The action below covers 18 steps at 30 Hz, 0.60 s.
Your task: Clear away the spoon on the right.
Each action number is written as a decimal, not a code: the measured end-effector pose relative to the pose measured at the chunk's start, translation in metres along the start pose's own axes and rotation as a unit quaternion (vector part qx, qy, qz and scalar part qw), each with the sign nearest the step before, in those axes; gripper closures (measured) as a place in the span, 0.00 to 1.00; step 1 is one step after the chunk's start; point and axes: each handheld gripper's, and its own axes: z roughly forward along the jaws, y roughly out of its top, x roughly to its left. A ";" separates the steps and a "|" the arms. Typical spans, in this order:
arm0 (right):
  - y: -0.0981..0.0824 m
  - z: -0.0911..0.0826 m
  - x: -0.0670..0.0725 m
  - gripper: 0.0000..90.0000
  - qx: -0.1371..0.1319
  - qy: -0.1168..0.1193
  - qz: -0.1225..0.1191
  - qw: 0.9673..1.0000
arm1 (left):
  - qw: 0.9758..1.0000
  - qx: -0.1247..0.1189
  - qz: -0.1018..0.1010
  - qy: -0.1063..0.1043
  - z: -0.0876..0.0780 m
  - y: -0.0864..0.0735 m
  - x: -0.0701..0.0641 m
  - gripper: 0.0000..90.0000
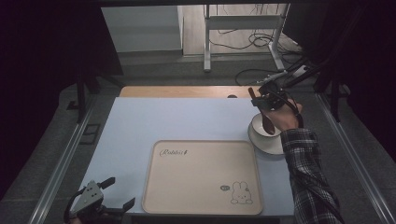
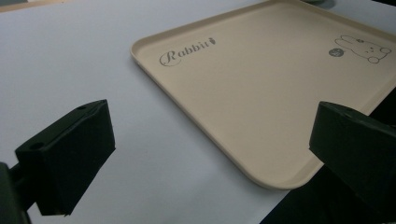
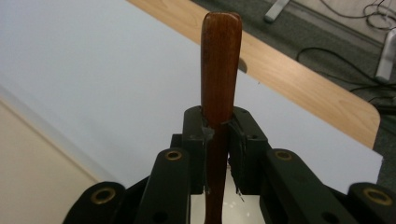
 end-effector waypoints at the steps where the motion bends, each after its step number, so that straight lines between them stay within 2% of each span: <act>1: -0.001 -0.001 0.001 0.86 0.004 0.000 -0.002 1.000 | 1.000 0.000 0.000 0.000 0.000 0.000 0.000 0.00; 9: -0.004 -0.012 0.008 0.86 0.020 0.016 -0.001 1.000 | 1.000 0.000 0.001 0.001 0.000 0.000 0.000 0.00; 18: -0.011 -0.024 0.024 0.86 0.031 0.041 -0.011 0.999 | 1.000 0.001 0.001 0.001 0.000 0.000 0.000 0.00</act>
